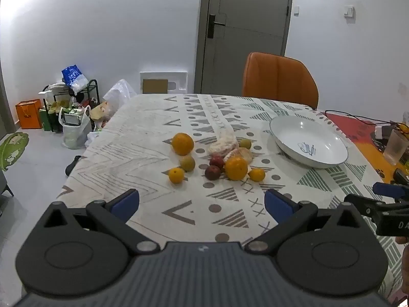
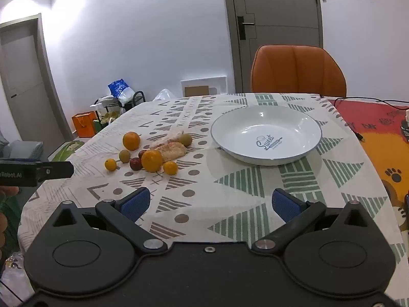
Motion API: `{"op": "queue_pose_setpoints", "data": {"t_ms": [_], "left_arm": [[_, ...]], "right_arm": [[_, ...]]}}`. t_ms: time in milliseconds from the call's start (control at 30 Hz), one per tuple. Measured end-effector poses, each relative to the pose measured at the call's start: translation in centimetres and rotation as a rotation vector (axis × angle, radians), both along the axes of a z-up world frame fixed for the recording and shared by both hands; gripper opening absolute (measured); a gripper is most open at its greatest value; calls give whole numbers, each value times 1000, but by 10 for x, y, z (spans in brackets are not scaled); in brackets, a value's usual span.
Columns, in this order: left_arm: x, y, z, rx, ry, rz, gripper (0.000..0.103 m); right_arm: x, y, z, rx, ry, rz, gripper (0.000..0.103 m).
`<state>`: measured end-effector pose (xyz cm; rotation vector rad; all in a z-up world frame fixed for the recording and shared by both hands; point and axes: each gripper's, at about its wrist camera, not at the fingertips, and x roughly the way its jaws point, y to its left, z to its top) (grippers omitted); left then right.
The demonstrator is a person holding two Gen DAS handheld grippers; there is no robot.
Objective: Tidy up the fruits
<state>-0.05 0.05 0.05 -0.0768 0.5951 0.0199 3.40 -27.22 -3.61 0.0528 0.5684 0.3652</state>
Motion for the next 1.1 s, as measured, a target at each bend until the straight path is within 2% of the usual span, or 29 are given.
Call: {"op": "queue_pose_setpoints", "data": {"t_ms": [100,133,333,1100], "left_arm": [[-4,1,2,-4,-6,9,103],[1,1,1,-3,26,-12,103],[-1,1,-3,-6,20,-13,103],[3,-5,-8,0,26,-24,103]], "right_arm": [[-1,-1,1,-2,-11,5,103],[-1,-3,1,0,-13,8,103],[1,3,2,-36,-14,-5,103],[4,-4,-3,-28,4,-26,103]]}}
